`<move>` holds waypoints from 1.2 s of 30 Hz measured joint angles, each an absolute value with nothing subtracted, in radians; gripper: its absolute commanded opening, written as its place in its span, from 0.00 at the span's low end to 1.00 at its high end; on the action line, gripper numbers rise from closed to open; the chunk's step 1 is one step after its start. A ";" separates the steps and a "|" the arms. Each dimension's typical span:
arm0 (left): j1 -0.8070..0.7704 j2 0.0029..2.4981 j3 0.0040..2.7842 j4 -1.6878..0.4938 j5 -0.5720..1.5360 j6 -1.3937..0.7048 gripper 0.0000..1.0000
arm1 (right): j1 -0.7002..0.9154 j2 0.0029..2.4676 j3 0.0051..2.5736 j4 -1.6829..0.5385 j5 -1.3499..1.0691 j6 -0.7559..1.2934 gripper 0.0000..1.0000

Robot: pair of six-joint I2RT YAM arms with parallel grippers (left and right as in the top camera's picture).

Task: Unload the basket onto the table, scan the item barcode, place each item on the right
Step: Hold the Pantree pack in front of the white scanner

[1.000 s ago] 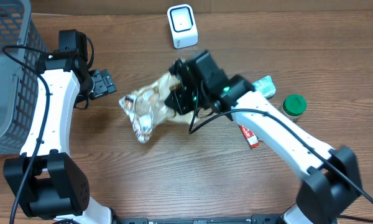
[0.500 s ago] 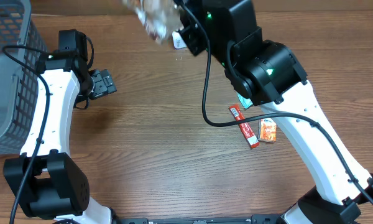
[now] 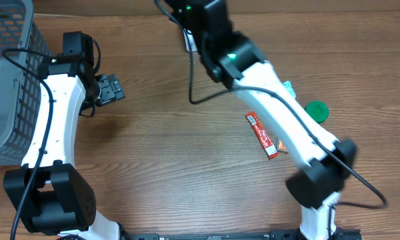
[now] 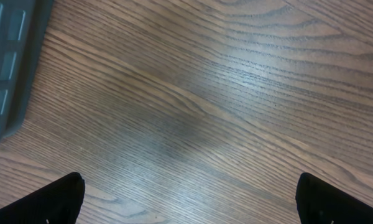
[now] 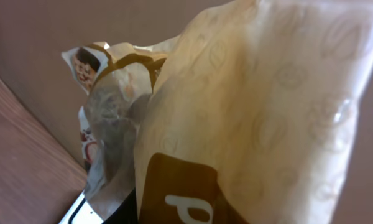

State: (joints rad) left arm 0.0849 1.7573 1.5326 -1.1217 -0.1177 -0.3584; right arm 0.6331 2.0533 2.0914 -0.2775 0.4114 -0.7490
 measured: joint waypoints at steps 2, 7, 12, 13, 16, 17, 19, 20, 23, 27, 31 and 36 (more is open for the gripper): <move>0.085 1.757 1.533 -1.122 -0.117 -0.358 1.00 | 0.630 2.123 2.091 -0.206 0.427 -0.769 0.04; 0.085 1.757 1.533 -1.122 -0.118 -0.358 1.00 | 0.615 2.292 2.088 0.030 0.488 -0.862 0.03; 0.085 1.757 1.533 -1.122 -0.118 -0.358 1.00 | 0.600 2.415 2.086 0.181 0.533 -0.981 0.04; 0.085 1.757 1.533 -1.122 -0.118 -0.358 1.00 | 0.596 2.433 2.086 0.205 0.536 -1.008 0.03; 0.085 1.757 1.533 -1.122 -0.118 -0.358 1.00 | 0.589 2.461 2.086 0.228 0.545 -1.064 0.03; 0.085 1.757 1.533 -1.122 -0.118 -0.358 1.00 | 0.587 2.466 2.086 0.231 0.549 -1.079 0.04; 0.085 1.757 1.533 -1.122 -0.118 -0.358 1.00 | 0.583 2.467 2.086 0.232 0.552 -1.097 0.04; 0.085 1.757 1.533 -1.122 -0.118 -0.358 1.00 | 0.582 2.467 2.086 0.232 0.553 -1.103 0.03; 0.085 1.757 1.533 -1.122 -0.118 -0.358 1.00 | 0.581 2.467 2.086 0.233 0.555 -1.116 0.03; 0.085 1.757 1.533 -1.122 -0.118 -0.358 1.00 | 0.581 2.467 2.086 0.233 0.554 -1.127 0.04; 0.085 1.757 1.533 -1.122 -0.118 -0.358 1.00 | 0.580 2.467 2.086 0.215 0.554 -1.131 0.04; 0.085 1.757 1.533 -1.122 -0.117 -0.358 1.00 | 0.579 2.467 2.086 0.121 0.546 -1.134 0.04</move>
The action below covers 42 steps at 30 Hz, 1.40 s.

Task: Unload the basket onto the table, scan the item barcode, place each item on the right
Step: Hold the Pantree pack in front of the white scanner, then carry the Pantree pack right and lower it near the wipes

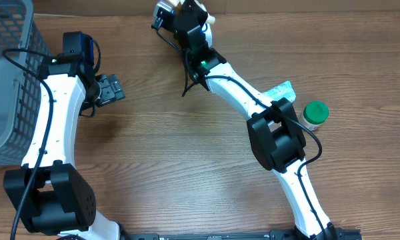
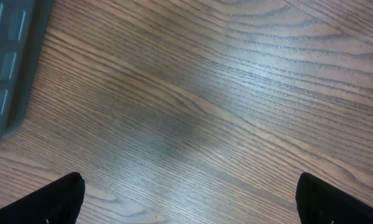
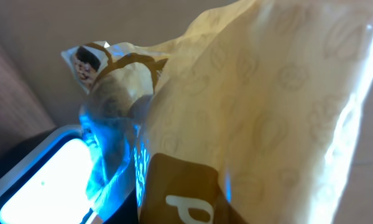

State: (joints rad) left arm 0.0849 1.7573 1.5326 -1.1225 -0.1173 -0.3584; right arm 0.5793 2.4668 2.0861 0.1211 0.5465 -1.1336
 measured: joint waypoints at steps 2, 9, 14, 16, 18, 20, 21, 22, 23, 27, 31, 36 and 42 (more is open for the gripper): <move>0.085 1.757 1.533 -1.122 -0.118 -0.358 1.00 | 0.579 2.467 2.086 0.091 0.542 -1.131 0.03; 0.085 1.757 1.533 -1.122 -0.118 -0.358 1.00 | 0.579 2.467 2.086 0.025 0.527 -1.101 0.03; 0.085 1.757 1.533 -1.122 -0.118 -0.358 1.00 | 0.580 2.467 2.086 0.025 0.520 -1.069 0.04; 0.085 1.757 1.533 -1.122 -0.118 -0.358 1.00 | 0.580 2.467 2.086 0.025 0.517 -1.057 0.03; 0.085 1.757 1.533 -1.122 -0.118 -0.358 1.00 | 0.580 2.467 2.086 0.026 0.513 -1.047 0.03; 0.085 1.757 1.533 -1.122 -0.117 -0.358 0.99 | 0.580 2.467 2.086 0.027 0.513 -1.040 0.03; 0.085 1.757 1.533 -1.122 -0.118 -0.358 0.99 | 0.580 2.467 2.086 0.032 0.512 -1.027 0.03; 0.085 1.757 1.533 -1.122 -0.118 -0.358 1.00 | 0.579 2.467 2.086 0.035 0.513 -1.011 0.03; 0.085 1.757 1.533 -1.122 -0.118 -0.358 1.00 | 0.580 2.467 2.086 0.037 0.512 -0.990 0.03; 0.085 1.757 1.533 -1.122 -0.118 -0.358 1.00 | 0.579 2.467 2.086 0.035 0.518 -0.929 0.03; 0.085 1.757 1.533 -1.122 -0.117 -0.358 0.99 | 0.580 2.438 2.085 -0.015 0.558 -0.883 0.03; 0.085 1.757 1.533 -1.123 -0.117 -0.358 1.00 | 0.574 2.302 2.082 -0.258 0.566 -0.754 0.04; 0.085 1.757 1.533 -1.122 -0.117 -0.358 0.99 | 0.537 2.036 2.083 -0.680 0.447 -0.470 0.04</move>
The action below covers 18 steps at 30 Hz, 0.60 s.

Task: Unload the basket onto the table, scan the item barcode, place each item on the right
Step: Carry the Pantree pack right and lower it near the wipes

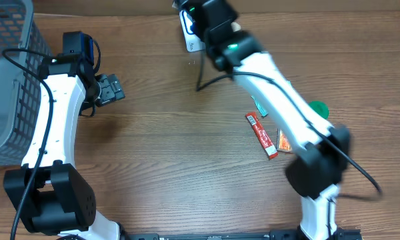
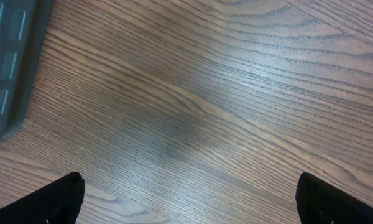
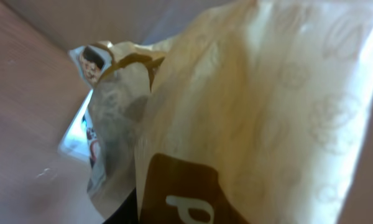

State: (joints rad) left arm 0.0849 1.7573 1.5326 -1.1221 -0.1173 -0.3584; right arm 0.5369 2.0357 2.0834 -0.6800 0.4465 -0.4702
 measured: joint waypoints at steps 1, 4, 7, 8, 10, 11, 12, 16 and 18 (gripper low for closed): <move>0.085 1.757 1.533 -1.122 -0.118 -0.358 1.00 | 0.521 1.991 2.088 -0.771 0.403 -0.405 0.04; 0.085 1.757 1.533 -1.122 -0.118 -0.358 1.00 | 0.462 1.916 2.093 -0.976 0.279 -0.262 0.04; 0.085 1.757 1.533 -1.122 -0.118 -0.358 1.00 | 0.382 1.909 2.100 -1.179 0.128 -0.161 0.07; 0.085 1.757 1.533 -1.122 -0.118 -0.358 1.00 | 0.363 1.917 2.099 -1.233 0.092 -0.146 0.08; 0.085 1.757 1.533 -1.122 -0.118 -0.358 1.00 | 0.317 1.946 2.097 -1.344 0.015 -0.114 0.08; 0.085 1.757 1.533 -1.122 -0.118 -0.358 1.00 | 0.297 1.963 2.094 -1.388 -0.015 -0.103 0.08; 0.085 1.757 1.533 -1.122 -0.118 -0.358 1.00 | 0.283 1.978 2.092 -1.421 -0.039 -0.095 0.08; 0.085 1.757 1.533 -1.122 -0.118 -0.358 1.00 | 0.241 2.026 2.088 -1.494 -0.096 -0.074 0.11; 0.085 1.757 1.533 -1.122 -0.118 -0.358 1.00 | 0.228 2.039 2.087 -1.505 -0.109 -0.068 0.20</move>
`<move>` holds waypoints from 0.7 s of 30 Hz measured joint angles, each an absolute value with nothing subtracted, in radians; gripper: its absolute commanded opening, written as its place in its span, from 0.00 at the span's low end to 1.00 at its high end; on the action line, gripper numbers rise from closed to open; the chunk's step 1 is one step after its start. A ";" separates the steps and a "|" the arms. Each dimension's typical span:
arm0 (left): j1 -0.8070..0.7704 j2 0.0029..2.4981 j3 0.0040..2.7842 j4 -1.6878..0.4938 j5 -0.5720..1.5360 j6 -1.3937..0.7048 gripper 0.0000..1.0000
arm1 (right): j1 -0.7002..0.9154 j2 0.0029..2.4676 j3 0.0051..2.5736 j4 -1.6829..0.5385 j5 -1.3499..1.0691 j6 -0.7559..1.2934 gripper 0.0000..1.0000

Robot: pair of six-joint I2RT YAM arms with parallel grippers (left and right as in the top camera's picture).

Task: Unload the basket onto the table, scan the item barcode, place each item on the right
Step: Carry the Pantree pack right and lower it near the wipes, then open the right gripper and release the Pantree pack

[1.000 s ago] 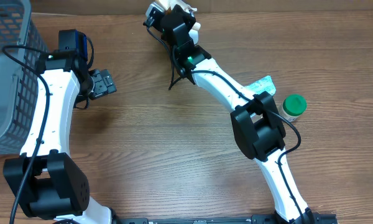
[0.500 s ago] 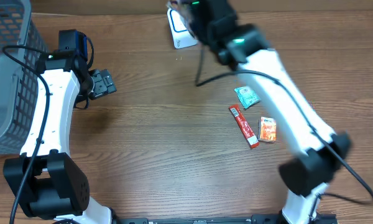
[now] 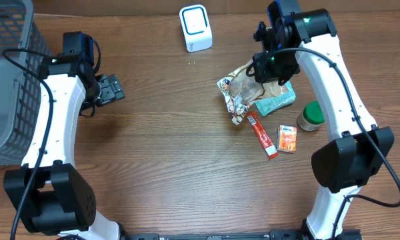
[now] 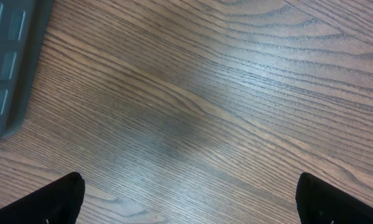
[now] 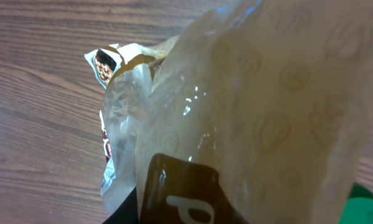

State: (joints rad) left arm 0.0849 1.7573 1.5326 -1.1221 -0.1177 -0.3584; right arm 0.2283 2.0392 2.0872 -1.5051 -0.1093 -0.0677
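Observation:
A tan and clear snack bag (image 3: 239,89) with a brown label hangs from my right gripper (image 3: 269,67), which is shut on its top end. The bag's lower end is close to the table, beside a teal packet (image 3: 278,102); contact cannot be told. In the right wrist view the bag (image 5: 248,106) fills the frame over wood. The white scanner (image 3: 195,27) with its blue-rimmed face stands at the back middle, unlit. My left gripper (image 3: 111,89) stands open at the left, its black fingertips (image 4: 61,199) wide apart over bare wood.
A red stick packet (image 3: 261,135), an orange packet (image 3: 288,139) and a green-lidded jar (image 3: 311,116) lie below and right of the bag. A grey mesh basket (image 3: 7,80) stands at the left edge; its corner (image 4: 9,59) shows in the left wrist view.
My right arm has moved from the scanner at the back to the right part of the table, the bag still in its gripper, now low by the teal packet. The left arm is unchanged.
My right gripper held the bag up close to the scanner. Then the scanner's face lit blue against the bag. After that the light was off and the bag stood a little off the scanner. Now the bag is over the other items at the right.

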 measured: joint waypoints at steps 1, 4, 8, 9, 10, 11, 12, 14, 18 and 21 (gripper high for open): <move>0.085 1.757 1.533 -1.122 -0.118 -0.358 1.00 | 0.224 2.042 2.088 -1.509 -0.115 -0.066 0.31; 0.085 1.757 1.533 -1.122 -0.118 -0.358 1.00 | 0.217 2.047 2.088 -1.516 -0.127 -0.055 0.63; 0.085 1.757 1.533 -1.122 -0.118 -0.358 1.00 | 0.217 2.049 2.088 -1.531 -0.134 -0.052 0.76; 0.085 1.757 1.533 -1.122 -0.118 -0.358 0.99 | 0.218 2.050 2.088 -1.536 -0.134 -0.054 0.79; 0.085 1.757 1.533 -1.122 -0.118 -0.358 1.00 | 0.217 2.051 2.088 -1.538 -0.134 -0.055 0.80; 0.085 1.757 1.533 -1.122 -0.118 -0.358 1.00 | 0.218 2.051 2.088 -1.544 -0.131 -0.055 0.81; 0.085 1.757 1.533 -1.122 -0.118 -0.358 1.00 | 0.217 2.052 2.088 -1.548 -0.130 -0.053 0.82; 0.085 1.757 1.533 -1.122 -0.118 -0.358 1.00 | 0.218 2.053 2.088 -1.558 -0.126 -0.051 0.83; 0.085 1.757 1.533 -1.122 -0.118 -0.358 1.00 | 0.217 2.053 2.088 -1.560 -0.123 -0.040 0.84; 0.085 1.757 1.533 -1.122 -0.118 -0.358 1.00 | 0.218 2.053 2.088 -1.560 -0.123 -0.025 0.90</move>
